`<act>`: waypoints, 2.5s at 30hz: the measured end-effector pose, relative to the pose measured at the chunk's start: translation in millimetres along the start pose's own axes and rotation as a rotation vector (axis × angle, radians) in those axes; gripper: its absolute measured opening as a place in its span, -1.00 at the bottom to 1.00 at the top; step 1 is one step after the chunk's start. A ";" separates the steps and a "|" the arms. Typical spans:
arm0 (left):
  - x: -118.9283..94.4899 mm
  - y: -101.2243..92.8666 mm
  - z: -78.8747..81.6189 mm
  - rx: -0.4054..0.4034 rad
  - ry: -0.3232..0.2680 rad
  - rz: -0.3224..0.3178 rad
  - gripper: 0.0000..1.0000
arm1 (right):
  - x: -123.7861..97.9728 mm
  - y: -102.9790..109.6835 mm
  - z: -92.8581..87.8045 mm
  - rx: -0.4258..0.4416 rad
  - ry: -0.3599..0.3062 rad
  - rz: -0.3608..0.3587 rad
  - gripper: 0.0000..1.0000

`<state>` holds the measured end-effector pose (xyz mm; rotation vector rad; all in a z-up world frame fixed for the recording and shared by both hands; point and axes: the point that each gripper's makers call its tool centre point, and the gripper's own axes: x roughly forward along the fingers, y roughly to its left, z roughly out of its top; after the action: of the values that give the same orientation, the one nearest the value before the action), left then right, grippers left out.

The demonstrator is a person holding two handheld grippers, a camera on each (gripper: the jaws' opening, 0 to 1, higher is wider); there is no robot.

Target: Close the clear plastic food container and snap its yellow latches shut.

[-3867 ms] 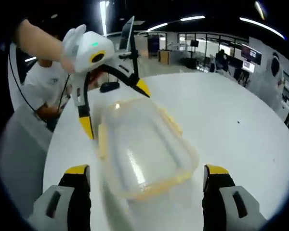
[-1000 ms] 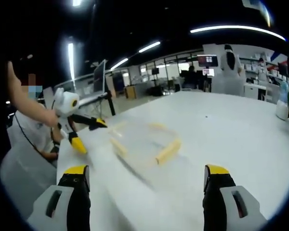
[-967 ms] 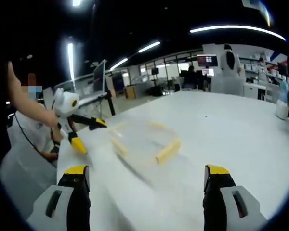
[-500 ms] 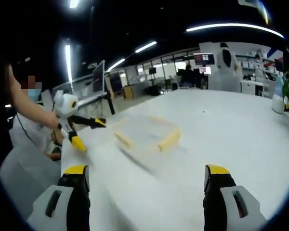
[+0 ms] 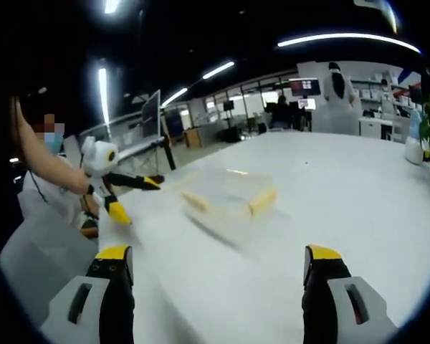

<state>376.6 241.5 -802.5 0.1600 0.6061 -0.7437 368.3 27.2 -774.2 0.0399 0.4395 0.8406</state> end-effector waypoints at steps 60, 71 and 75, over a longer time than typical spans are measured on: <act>-66.4 -11.8 7.7 -0.131 -0.299 0.109 0.97 | -52.1 21.6 11.8 0.036 -0.149 -0.073 0.97; -72.5 -17.7 1.9 -0.154 -0.305 0.104 0.93 | -58.4 23.1 13.8 0.044 -0.151 -0.082 0.96; -76.1 -19.8 4.6 -0.138 -0.327 0.105 0.85 | -59.4 22.7 14.1 0.042 -0.151 -0.087 0.96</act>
<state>321.5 270.1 -754.0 -0.0575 0.3330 -0.6077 323.0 1.2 -735.2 0.1218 0.3143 0.7368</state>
